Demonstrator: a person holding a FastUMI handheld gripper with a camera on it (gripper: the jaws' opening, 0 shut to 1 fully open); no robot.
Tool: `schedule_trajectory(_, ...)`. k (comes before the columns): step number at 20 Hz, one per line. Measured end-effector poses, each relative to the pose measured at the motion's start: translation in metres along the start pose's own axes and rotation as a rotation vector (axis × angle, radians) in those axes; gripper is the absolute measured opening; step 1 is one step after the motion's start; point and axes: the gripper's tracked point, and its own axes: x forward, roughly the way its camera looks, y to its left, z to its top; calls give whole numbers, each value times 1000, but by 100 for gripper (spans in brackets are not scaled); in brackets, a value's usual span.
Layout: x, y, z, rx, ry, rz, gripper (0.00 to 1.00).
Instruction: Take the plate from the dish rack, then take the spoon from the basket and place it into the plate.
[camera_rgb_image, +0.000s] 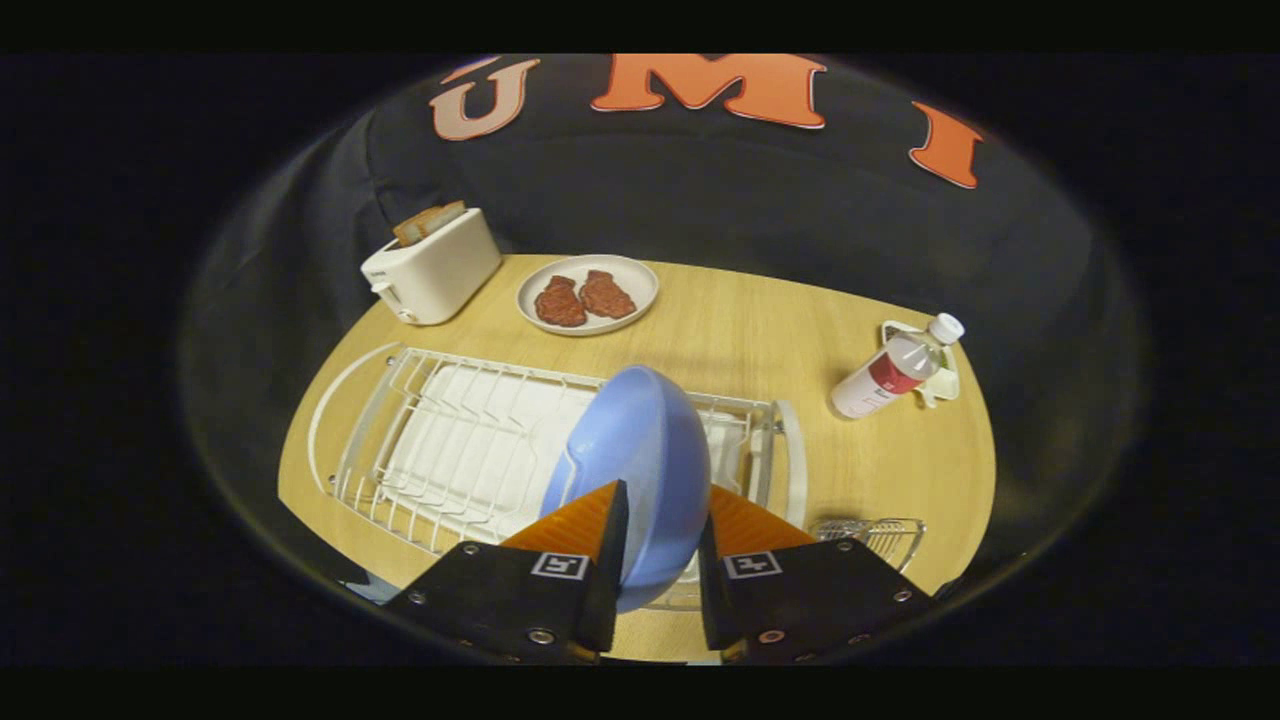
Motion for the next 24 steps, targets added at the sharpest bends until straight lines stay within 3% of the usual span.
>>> schedule_trajectory(4,-3,-7,16,35,-23,-73,25)
schedule_trajectory(7,-6,-8,27,54,-31,-104,24)
schedule_trajectory(11,-15,-11,47,-32,-88,-185,23)
schedule_trajectory(15,-25,-16,57,-48,-110,-212,21)
schedule_trajectory(24,-89,-19,37,-6,-208,-93,18)
